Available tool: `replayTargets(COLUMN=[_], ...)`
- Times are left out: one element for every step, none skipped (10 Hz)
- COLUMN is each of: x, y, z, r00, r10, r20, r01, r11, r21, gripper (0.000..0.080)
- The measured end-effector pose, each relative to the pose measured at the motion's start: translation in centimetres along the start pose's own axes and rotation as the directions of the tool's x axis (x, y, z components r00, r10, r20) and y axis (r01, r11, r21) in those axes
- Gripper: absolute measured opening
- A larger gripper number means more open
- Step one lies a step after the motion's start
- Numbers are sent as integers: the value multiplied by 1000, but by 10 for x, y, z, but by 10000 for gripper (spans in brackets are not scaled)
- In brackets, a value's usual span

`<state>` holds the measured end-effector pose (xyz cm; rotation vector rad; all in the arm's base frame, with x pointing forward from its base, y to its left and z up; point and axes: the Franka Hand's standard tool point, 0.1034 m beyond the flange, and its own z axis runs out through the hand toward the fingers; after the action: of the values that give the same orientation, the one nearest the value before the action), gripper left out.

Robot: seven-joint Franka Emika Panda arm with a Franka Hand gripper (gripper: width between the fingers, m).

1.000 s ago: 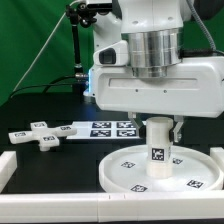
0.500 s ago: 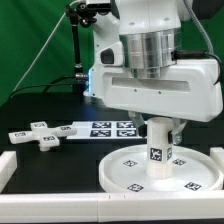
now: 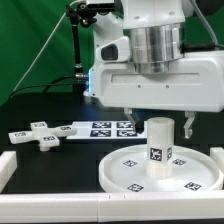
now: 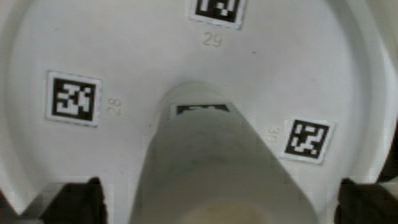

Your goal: Assemble round table

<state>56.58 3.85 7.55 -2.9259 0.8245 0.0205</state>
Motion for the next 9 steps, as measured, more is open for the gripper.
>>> replayTargets(x=[-7,-8,-8,-8,-8,-9,-13,-19,-21], y=[6,6,6,6,6,7,15,26,41], z=[-1,0,1,1,1,1,-2,-4,-5], r00=[994,995,995,995,995,990,976,961,953], r10=[-112,-96,-98,-98,-98,-139,-216,-275,-302], r20=[8,12,12,12,13,10,6,14,20], r01=[112,96,98,98,98,139,216,275,301], r11=[994,995,995,995,995,990,976,962,953], r21=[-2,1,0,0,0,0,-1,2,22], gripper=[649,649,649,649,649,649,649,649,649])
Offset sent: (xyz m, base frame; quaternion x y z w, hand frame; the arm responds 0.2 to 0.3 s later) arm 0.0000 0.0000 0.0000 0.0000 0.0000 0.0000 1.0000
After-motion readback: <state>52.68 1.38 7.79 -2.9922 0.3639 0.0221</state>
